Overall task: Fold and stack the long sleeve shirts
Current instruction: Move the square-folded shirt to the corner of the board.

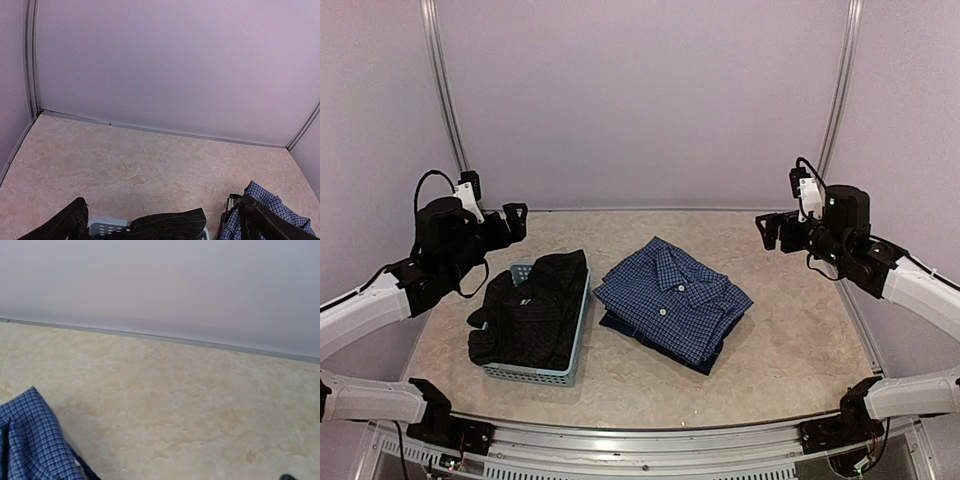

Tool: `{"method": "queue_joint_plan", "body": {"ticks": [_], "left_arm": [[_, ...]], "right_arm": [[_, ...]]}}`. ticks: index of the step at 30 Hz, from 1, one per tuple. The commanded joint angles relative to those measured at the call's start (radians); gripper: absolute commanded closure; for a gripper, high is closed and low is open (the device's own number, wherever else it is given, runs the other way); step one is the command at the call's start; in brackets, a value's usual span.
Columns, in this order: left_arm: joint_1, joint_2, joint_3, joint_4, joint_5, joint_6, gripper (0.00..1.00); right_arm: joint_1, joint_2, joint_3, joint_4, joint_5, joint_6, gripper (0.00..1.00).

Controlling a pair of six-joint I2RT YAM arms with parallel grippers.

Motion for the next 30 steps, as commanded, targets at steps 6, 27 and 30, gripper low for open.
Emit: {"method": "queue_joint_plan", "body": {"ticks": [6,27,30], "left_arm": [[-0.004,0.004,0.027,-0.016,-0.007,-0.008,0.01],[-0.009,0.017,0.031,-0.035,-0.013,-0.023,0.01],[-0.010,0.014,0.031,-0.034,-0.008,-0.023,0.01]], "right_arm": [[-0.004,0.040,0.049,-0.067,-0.095,-0.020,0.01],[0.694,0.577,0.290,-0.277,0.132,-0.164,0.00],[0.739,0.685,0.356,-0.344,0.272,-0.207,0.01]]}}
